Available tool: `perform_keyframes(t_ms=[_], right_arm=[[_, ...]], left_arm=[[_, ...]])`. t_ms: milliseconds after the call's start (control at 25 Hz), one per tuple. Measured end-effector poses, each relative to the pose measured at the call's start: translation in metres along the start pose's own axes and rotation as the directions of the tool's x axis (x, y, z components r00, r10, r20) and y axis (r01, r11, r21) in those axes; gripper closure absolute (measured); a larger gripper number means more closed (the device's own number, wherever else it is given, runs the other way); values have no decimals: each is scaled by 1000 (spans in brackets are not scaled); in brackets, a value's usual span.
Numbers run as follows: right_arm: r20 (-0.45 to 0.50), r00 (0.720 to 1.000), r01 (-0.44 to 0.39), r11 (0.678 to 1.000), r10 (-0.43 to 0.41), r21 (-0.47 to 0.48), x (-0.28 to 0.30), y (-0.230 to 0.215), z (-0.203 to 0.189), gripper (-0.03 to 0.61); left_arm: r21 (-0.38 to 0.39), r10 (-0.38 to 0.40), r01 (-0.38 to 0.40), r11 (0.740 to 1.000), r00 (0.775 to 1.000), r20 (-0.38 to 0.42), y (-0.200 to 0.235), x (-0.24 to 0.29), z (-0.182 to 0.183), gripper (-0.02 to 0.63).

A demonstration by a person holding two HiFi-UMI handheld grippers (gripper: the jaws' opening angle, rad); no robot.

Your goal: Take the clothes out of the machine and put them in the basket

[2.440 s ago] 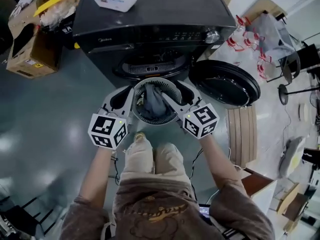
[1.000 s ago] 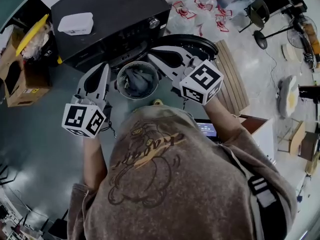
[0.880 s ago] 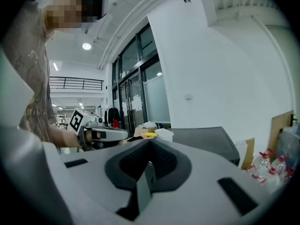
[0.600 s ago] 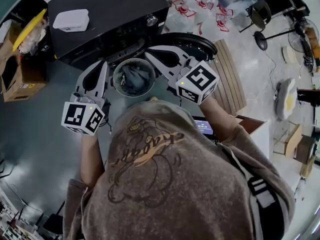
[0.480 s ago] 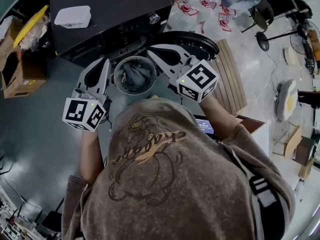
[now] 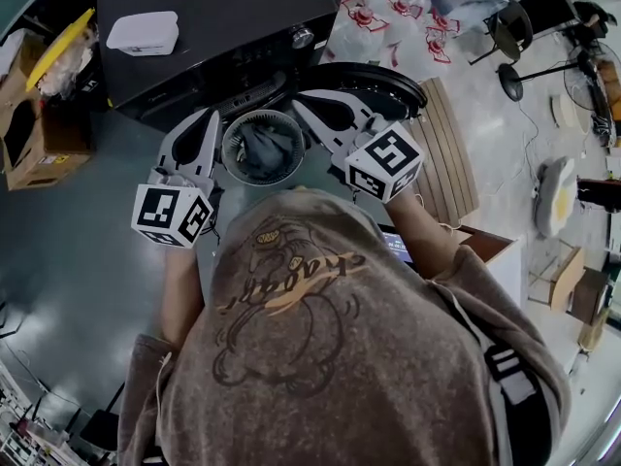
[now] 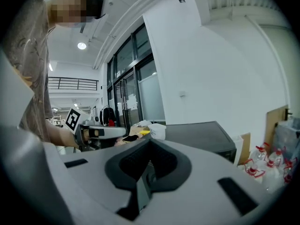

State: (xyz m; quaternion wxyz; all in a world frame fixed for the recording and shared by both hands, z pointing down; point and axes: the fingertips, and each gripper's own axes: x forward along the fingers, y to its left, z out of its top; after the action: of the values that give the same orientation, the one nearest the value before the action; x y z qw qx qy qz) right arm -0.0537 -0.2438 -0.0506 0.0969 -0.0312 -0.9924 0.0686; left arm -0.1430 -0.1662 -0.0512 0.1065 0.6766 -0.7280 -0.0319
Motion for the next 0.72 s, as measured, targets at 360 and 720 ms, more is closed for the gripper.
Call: perform_keyframes(t_ms=[360,720], right_arm=[[13,999,41,999,-41,14,-5,-6,2,583],[-8,1000,4,1000,-4,-7,-7,-6,5,583]], left_arm=[[-8,28,-28,1000,1000,-14,-1,0,-2,607],[-6,69,-69,998,997,-29,2,-11,-7,607]])
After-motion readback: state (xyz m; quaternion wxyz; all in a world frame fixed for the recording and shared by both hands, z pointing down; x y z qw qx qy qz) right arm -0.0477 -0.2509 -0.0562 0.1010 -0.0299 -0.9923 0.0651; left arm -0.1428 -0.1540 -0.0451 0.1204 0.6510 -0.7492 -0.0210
